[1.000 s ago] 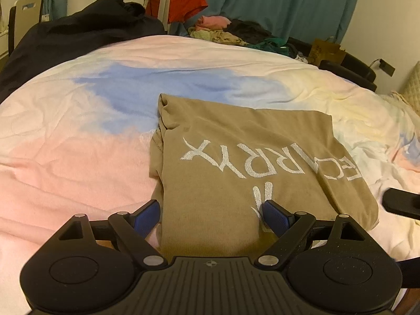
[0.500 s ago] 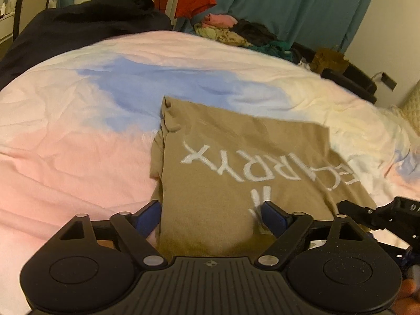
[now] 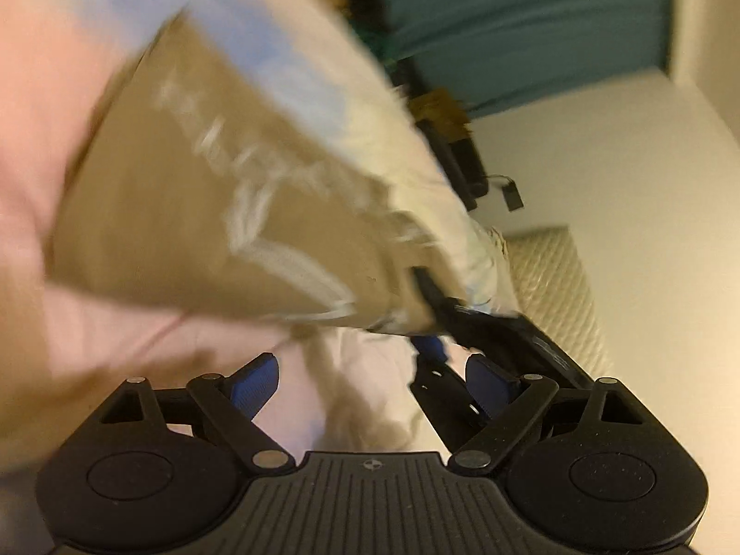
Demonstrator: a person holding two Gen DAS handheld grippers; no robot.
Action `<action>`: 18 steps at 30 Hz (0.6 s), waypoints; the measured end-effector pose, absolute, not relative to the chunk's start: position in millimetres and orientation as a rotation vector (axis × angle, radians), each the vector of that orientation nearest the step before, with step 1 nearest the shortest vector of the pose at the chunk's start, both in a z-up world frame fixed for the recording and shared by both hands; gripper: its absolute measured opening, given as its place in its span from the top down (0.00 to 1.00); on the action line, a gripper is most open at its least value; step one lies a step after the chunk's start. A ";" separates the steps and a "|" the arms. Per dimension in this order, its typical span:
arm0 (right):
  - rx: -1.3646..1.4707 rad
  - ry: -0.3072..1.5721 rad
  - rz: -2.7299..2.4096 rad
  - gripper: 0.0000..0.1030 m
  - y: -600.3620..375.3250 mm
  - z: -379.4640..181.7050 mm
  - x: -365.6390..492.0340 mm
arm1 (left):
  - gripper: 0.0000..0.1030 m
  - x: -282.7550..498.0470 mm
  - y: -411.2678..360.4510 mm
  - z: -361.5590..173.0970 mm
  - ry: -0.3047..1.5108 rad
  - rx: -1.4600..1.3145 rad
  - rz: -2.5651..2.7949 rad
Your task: Fold clothes
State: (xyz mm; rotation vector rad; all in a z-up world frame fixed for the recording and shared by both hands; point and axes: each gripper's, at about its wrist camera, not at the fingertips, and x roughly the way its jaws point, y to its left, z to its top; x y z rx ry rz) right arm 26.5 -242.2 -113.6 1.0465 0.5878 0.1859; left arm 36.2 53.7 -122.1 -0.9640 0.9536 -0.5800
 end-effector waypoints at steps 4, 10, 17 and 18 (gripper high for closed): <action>1.065 0.572 0.193 0.77 -244.7 -113.0 24.6 | 0.14 49.5 66.7 -151.8 0.945 -1.177 -0.523; 1.095 0.528 0.213 0.78 -246.0 -111.0 22.3 | 0.29 47.2 85.1 -163.4 0.871 -1.325 -0.433; 1.104 0.546 0.189 0.79 -246.8 -116.0 23.6 | 0.47 41.9 97.1 -174.2 0.850 -1.400 -0.307; 1.101 0.545 0.186 0.79 -246.8 -115.8 22.9 | 0.49 41.2 98.8 -175.8 0.847 -1.411 -0.289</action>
